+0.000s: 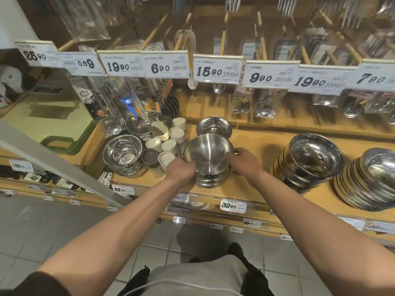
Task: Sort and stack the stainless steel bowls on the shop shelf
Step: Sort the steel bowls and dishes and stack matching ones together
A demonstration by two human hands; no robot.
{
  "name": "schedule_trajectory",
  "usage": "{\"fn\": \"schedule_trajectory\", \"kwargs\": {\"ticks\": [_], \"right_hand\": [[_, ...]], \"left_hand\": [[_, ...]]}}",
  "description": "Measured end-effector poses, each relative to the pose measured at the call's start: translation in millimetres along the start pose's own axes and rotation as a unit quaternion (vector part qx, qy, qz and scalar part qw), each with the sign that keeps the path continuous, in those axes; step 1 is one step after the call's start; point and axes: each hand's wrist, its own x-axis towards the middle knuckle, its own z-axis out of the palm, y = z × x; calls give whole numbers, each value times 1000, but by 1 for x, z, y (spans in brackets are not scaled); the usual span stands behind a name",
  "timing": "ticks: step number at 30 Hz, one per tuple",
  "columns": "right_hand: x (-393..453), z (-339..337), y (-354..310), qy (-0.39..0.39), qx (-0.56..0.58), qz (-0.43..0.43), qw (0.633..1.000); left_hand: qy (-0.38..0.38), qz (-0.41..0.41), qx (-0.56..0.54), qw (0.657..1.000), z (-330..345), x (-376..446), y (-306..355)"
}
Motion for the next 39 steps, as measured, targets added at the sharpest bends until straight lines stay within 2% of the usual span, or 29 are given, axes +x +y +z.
{"fn": "schedule_trajectory", "kwargs": {"ticks": [7, 16, 18, 22, 28, 39], "right_hand": [[-5, 10, 9, -11, 67, 40, 997], [-11, 14, 17, 28, 87, 50, 995], [-10, 11, 16, 43, 72, 57, 995], [-10, 2, 11, 113, -5, 4, 994], [-10, -2, -8, 133, -86, -43, 986], [-3, -3, 3, 106, -40, -38, 993]], "left_hand": [[21, 8, -27, 999, 9, -2, -7], [-38, -6, -6, 999, 5, 9, 16], [-37, -4, 9, 999, 4, 10, 20], [27, 46, 106, 993, 2, 11, 25], [34, 57, 142, 988, -5, 16, 31], [34, 57, 131, 989, -2, 20, 27]]}}
